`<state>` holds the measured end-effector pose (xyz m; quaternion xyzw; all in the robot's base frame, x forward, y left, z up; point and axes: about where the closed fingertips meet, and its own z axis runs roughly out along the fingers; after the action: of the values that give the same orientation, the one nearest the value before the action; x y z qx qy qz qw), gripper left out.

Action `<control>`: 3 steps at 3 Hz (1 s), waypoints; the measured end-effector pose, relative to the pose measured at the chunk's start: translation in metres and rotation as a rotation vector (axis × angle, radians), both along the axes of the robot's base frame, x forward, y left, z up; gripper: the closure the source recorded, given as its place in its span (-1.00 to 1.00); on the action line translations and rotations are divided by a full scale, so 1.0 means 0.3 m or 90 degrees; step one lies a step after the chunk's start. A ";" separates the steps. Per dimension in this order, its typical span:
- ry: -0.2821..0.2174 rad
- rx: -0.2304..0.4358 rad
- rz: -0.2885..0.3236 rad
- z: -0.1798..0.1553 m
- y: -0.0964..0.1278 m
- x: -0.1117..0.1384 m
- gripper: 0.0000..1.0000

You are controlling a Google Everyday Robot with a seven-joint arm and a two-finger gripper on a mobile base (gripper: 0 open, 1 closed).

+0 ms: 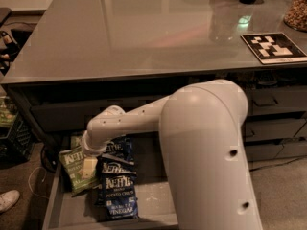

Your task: Pick green jalapeno chip bag from middle drawer and place on counter

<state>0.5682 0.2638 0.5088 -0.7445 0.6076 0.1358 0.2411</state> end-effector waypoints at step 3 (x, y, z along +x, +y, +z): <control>0.027 -0.024 0.018 -0.106 0.064 0.068 -1.00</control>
Offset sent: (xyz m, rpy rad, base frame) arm 0.0234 0.0258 -0.0310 -0.0127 0.0488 0.0266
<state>0.5887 0.2830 0.4770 -0.7545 0.6044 0.1433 0.2119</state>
